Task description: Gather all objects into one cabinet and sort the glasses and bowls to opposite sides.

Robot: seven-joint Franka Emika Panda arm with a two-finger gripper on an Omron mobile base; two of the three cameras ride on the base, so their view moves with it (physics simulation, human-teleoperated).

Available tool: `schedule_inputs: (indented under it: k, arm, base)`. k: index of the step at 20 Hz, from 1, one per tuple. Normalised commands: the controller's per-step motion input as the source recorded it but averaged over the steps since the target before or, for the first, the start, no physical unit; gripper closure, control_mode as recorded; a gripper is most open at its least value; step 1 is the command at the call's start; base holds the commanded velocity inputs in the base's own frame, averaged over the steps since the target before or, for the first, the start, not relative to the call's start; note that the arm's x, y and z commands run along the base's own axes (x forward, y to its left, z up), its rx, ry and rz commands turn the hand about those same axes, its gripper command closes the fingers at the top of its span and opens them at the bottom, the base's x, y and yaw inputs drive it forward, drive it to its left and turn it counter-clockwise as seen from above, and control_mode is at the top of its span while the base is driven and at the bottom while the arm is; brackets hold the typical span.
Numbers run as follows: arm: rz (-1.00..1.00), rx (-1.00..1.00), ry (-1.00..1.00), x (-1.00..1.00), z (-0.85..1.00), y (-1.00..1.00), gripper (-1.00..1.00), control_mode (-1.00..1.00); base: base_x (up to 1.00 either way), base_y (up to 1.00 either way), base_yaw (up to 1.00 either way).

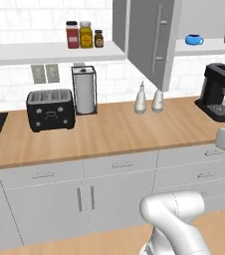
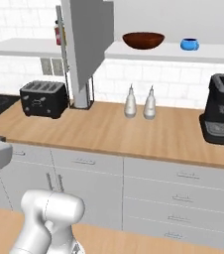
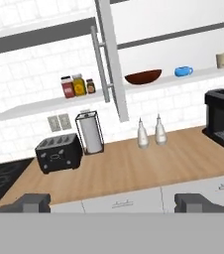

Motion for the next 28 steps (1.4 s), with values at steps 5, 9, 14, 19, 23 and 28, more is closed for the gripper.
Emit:
schedule_inputs:
  k: [5, 9, 14, 19, 23, 28]
  arm:
    - [0.0, 0.0, 0.0, 0.0, 0.0, 0.0, -1.0, 1.0]
    - [0.0, 0.0, 0.0, 0.0, 0.0, 0.0, -1.0, 1.0]
    - [0.0, 0.0, 0.0, 0.0, 0.0, 0.0, -1.0, 1.0]
    - [0.0, 0.0, 0.0, 0.0, 0.0, 0.0, -1.0, 1.0]
    - [0.0, 0.0, 0.0, 0.0, 0.0, 0.0, -1.0, 1.0]
    - [0.0, 0.0, 0.0, 0.0, 0.0, 0.0, -1.0, 1.0]
  base:
    - [-0.01, 0.81, 0.0]
    - [0.0, 0.73, 0.0]
    - [0.0, 0.72, 0.02]
    - [0.07, 0.74, 0.22]
    - [0.14, 0.81, 0.24]
    - [0.15, 0.75, 0.15]
